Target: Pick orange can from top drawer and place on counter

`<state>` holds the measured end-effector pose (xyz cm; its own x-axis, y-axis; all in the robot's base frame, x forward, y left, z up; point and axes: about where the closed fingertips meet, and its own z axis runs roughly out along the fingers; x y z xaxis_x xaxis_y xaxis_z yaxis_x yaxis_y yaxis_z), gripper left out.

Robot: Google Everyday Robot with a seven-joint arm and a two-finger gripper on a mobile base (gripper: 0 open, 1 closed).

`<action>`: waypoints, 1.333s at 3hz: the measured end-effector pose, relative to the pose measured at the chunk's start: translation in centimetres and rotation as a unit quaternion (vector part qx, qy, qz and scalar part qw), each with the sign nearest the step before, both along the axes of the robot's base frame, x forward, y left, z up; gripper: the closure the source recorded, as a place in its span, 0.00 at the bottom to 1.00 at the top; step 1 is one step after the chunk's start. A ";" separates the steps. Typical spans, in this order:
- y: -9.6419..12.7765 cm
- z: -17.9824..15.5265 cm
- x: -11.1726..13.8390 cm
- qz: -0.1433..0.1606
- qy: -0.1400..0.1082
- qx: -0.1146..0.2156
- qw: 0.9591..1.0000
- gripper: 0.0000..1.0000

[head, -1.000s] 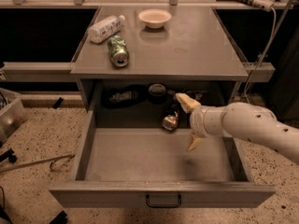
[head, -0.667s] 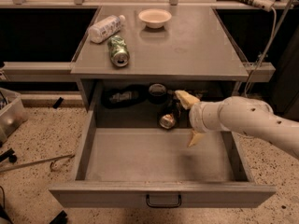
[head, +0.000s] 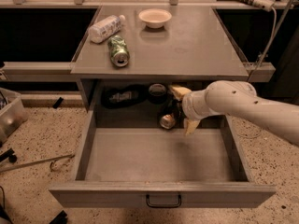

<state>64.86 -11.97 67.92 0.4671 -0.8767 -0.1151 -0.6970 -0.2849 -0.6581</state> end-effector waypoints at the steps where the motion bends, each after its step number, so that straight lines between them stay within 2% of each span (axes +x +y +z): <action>1: 1.1 -0.6 1.3 0.017 0.008 -0.011 1.000 0.00; 4: 4.2 -2.0 4.7 0.060 0.024 -0.035 0.997 0.00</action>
Offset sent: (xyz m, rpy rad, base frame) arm 0.0456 0.0365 -0.0138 -0.0544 0.0299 0.1021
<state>69.59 -7.76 65.88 0.5650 -0.8212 -0.0805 -0.6853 -0.4127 -0.6000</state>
